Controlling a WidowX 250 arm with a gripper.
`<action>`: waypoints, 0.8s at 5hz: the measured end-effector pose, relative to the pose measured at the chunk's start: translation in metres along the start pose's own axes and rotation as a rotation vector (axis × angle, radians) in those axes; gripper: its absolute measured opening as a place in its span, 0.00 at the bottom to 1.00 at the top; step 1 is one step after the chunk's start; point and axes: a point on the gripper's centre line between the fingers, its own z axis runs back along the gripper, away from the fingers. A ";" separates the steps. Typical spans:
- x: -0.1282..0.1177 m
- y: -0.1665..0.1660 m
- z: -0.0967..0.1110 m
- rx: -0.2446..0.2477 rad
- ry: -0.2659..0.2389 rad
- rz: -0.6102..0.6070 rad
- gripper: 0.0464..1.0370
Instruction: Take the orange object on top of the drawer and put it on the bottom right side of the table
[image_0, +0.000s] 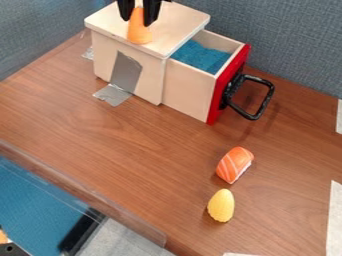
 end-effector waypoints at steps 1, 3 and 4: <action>-0.001 -0.002 -0.001 0.001 -0.003 -0.008 0.43; -0.014 -0.062 0.018 -0.027 -0.045 -0.144 0.43; -0.030 -0.108 0.027 -0.058 -0.067 -0.255 0.43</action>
